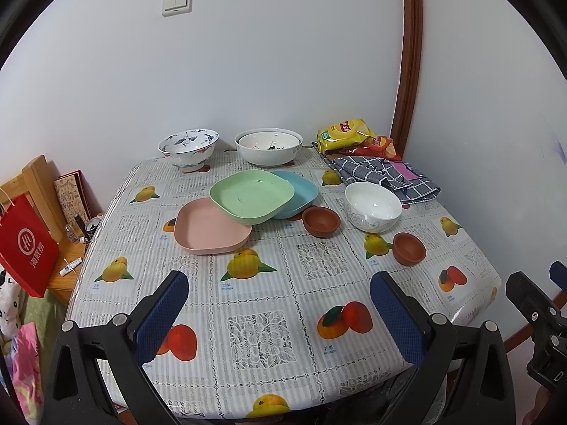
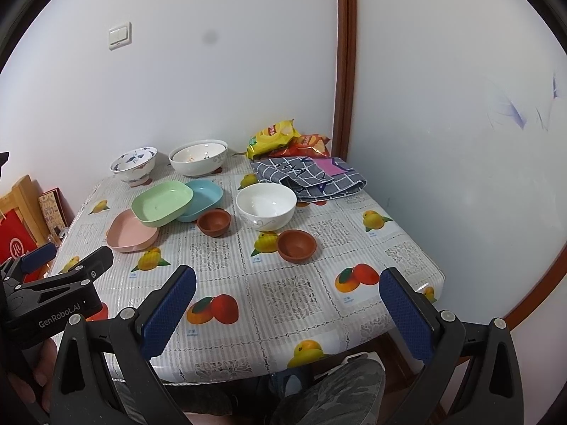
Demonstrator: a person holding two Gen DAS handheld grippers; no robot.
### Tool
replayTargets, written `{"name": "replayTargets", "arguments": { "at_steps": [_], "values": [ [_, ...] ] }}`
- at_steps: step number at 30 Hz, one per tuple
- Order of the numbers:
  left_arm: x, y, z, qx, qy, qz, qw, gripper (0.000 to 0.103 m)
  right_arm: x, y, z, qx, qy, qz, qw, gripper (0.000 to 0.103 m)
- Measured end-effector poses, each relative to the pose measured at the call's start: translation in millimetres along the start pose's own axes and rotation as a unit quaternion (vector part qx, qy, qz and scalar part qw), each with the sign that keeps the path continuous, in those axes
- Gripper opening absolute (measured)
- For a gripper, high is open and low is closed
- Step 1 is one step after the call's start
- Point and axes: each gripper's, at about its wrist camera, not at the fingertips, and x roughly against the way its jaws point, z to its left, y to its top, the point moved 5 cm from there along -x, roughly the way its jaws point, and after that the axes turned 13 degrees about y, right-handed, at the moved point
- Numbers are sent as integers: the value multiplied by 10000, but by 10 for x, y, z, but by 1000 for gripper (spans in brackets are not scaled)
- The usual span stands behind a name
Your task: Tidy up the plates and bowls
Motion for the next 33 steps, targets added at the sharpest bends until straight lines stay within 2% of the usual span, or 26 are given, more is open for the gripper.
{"name": "replayTargets", "arguments": {
  "at_steps": [33],
  "values": [
    [-8, 39, 25, -4, 32, -1, 10000, 103, 16, 4, 37, 51, 0, -25, 10000, 102]
  ]
}}
